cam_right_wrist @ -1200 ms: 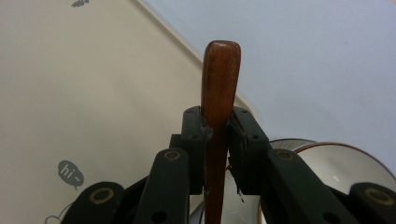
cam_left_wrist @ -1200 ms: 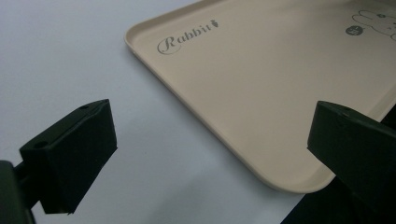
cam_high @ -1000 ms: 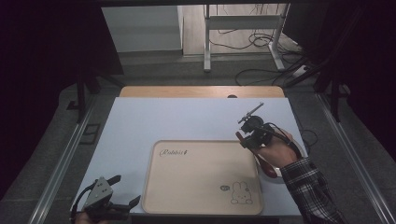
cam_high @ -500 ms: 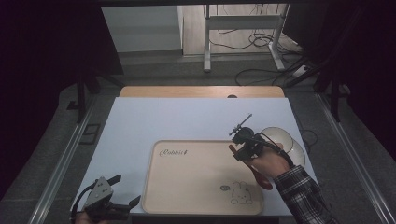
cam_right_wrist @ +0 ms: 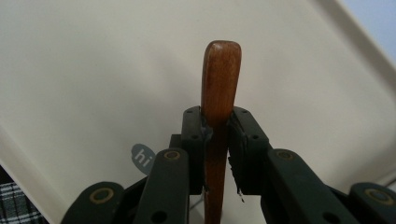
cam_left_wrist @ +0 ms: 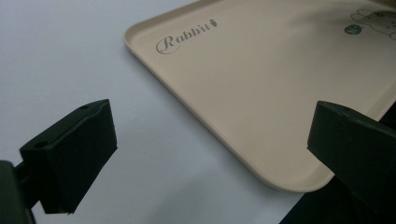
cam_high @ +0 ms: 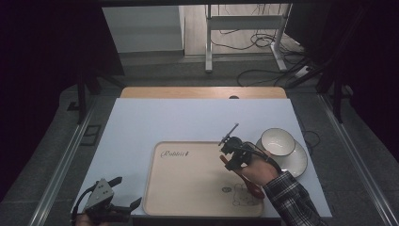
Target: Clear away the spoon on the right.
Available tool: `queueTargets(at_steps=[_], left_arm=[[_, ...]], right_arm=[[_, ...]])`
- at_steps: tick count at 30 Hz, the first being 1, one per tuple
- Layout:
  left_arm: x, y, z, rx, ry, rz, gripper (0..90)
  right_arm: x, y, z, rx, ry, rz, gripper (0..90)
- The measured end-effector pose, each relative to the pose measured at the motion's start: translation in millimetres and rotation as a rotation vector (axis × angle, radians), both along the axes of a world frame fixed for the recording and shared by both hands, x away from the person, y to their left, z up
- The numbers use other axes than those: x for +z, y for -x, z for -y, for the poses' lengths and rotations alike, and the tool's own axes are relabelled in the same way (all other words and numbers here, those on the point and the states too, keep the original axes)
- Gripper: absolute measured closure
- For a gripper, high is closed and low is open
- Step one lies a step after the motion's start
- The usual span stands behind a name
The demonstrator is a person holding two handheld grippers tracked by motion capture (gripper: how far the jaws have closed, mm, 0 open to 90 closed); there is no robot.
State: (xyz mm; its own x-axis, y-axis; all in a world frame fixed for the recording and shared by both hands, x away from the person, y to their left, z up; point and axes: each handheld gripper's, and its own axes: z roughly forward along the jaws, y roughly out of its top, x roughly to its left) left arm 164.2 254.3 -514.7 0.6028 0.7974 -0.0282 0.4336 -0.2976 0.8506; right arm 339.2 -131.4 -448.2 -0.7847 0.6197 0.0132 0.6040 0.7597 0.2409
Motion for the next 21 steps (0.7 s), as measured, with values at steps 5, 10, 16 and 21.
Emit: queueTargets(at_steps=[5,10,16,21], left_arm=[[0.1,0.2,-0.1,0.000,0.000,0.002,1.0],[0.1,0.4,-0.3,0.000,0.001,0.003,1.0],[0.1,0.3,-0.4,0.000,0.002,0.003,1.0],[0.1,0.2,0.0,-0.002,0.000,0.002,1.0]], right_arm=[[-7.3,0.2,-5.8,0.005,-0.001,-0.007,77.0],[-23.5,-0.6,-9.3,0.006,0.005,-0.031,76.7],[-35.3,-1.2,-4.7,0.001,0.007,-0.052,69.2],[-27.8,-0.7,-1.2,0.015,-0.030,-0.011,59.1]])
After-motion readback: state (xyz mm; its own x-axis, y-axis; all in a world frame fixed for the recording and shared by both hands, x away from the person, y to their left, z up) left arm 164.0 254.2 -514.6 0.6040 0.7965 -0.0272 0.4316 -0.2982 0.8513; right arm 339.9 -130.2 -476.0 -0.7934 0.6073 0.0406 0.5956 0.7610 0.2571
